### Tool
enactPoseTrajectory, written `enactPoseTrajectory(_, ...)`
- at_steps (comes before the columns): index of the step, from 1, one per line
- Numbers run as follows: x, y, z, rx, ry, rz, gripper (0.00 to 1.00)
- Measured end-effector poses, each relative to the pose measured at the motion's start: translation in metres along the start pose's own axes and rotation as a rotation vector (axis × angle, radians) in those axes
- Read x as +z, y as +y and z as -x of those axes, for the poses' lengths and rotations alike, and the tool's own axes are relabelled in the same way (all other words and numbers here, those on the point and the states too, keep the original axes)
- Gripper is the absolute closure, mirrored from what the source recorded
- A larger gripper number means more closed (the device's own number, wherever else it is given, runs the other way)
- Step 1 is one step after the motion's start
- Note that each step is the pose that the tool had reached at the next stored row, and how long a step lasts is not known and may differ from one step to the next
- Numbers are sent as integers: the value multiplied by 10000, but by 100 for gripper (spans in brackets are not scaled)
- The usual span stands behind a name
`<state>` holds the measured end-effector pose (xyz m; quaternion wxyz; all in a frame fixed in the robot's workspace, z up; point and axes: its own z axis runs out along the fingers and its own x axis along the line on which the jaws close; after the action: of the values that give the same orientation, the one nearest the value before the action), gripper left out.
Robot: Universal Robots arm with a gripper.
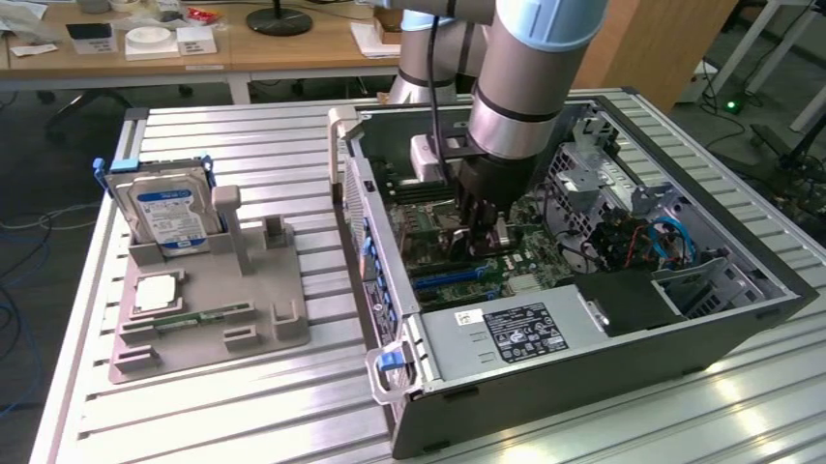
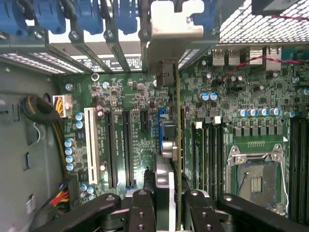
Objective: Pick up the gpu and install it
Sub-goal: 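Insert the gpu into the slot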
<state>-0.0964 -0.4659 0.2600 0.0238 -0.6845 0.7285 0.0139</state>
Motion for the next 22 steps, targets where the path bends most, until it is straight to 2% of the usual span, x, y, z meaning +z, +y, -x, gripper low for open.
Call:
enactPoseTrajectory(6,76,2,-4,1,1,0,72)
enactPoseTrajectory(22,140,48,-10,-1,-2,3,72)
